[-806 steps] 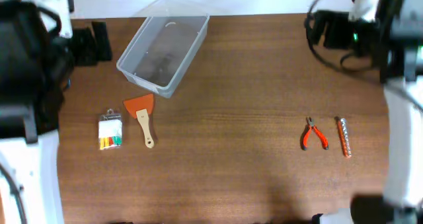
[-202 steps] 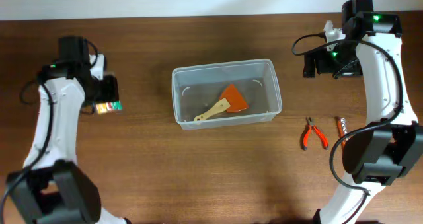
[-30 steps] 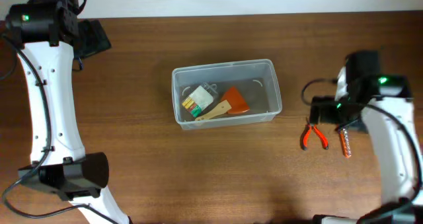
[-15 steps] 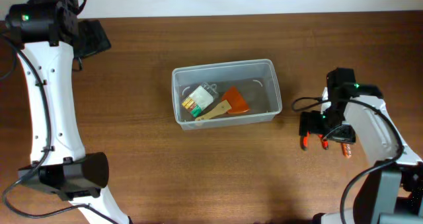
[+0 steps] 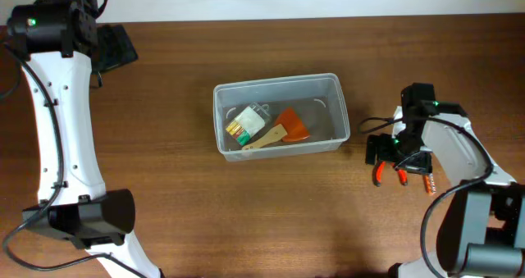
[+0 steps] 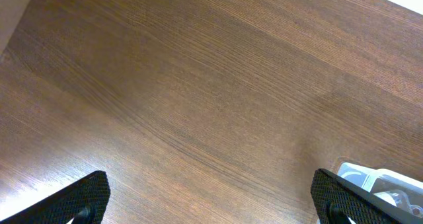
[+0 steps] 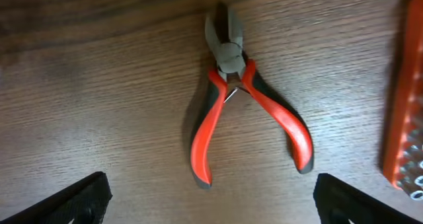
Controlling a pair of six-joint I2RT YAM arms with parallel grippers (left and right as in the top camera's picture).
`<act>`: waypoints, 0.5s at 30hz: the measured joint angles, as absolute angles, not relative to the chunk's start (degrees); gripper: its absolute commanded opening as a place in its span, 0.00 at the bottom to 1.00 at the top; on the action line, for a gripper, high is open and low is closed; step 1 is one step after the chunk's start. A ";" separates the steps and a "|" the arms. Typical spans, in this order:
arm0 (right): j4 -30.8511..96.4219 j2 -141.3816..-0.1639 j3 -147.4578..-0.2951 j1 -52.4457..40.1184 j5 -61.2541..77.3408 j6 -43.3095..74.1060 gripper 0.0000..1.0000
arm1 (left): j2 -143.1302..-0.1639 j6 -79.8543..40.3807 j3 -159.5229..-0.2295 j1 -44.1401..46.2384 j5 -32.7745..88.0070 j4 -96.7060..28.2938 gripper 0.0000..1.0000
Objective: Pack container
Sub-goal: 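Lower the right gripper onto the red pliers' handles and grasp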
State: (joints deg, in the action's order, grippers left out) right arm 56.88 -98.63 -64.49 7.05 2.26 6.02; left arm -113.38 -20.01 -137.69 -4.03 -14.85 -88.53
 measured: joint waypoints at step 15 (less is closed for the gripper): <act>55.53 -104.97 -64.49 7.07 2.63 6.09 0.99 | -113.38 -20.01 -137.69 -4.03 -14.85 -88.53 0.99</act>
